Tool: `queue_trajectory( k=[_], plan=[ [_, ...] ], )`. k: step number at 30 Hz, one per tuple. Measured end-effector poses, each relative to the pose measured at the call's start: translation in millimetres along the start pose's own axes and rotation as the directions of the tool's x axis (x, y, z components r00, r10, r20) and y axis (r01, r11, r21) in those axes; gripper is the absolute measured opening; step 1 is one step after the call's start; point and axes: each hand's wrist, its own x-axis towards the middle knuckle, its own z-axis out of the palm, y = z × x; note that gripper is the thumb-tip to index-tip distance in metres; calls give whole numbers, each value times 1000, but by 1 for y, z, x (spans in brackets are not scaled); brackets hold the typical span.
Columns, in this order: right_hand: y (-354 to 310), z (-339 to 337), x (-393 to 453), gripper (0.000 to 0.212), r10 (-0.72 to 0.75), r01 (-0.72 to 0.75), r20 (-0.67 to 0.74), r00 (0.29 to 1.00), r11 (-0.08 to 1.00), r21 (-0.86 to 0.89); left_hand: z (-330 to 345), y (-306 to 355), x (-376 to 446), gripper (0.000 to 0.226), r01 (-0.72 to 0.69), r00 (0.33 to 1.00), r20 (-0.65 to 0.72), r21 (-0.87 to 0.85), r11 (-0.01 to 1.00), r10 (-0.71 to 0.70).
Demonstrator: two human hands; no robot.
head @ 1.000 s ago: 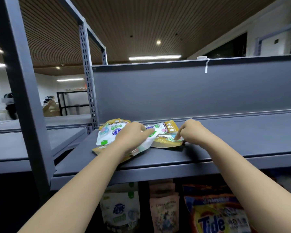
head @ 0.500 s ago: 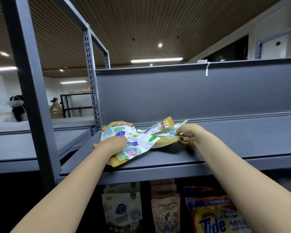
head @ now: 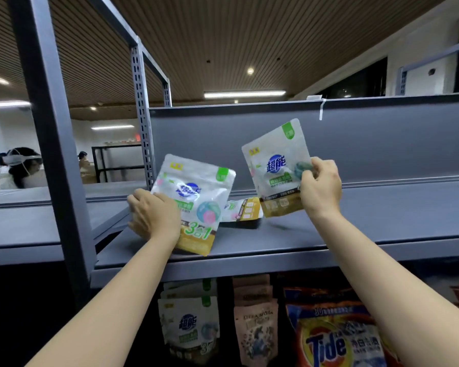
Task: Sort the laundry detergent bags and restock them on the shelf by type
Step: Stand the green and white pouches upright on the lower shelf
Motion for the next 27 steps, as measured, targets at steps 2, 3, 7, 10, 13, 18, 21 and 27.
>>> queue_trajectory(
  k=[2, 3, 7, 10, 13, 18, 21, 27],
  plan=[
    [2, -2, -10, 15, -9, 6, 52, 999, 998, 56, -6, 1, -8, 25, -15, 998, -62, -84, 996, 10],
    [2, -3, -15, 11, 13, -18, 77, 997, 998, 68, -8, -1, -12, 24, -16, 998, -69, -112, 994, 8],
    [-1, -11, -24, 13, 161, -180, 176, 971, 979, 99, -14, -8, -23, 13, -63, 997, 30, -220, 973, 71],
    [0, -16, -25, 19, 226, -246, 201, 953, 966, 81, -17, -8, -27, 8, -55, 983, 147, -320, 946, 106],
    [1, -16, -33, 27, 233, -247, 158, 960, 966, 75, -18, -10, -31, 10, 84, 950, 308, -427, 900, 57],
    [3, -26, -51, 24, 182, -174, -41, 983, 974, 148, -35, -3, -44, 36, 295, 945, 290, -558, 775, -151],
    [1, -34, -60, 27, 163, -131, -125, 979, 964, 230, -53, -4, -55, 41, 268, 963, 154, -593, 760, -219],
    [2, -44, -88, 44, 105, -67, -135, 985, 964, 258, -72, -36, -81, 28, 232, 965, 29, -565, 792, -262]
  ],
)
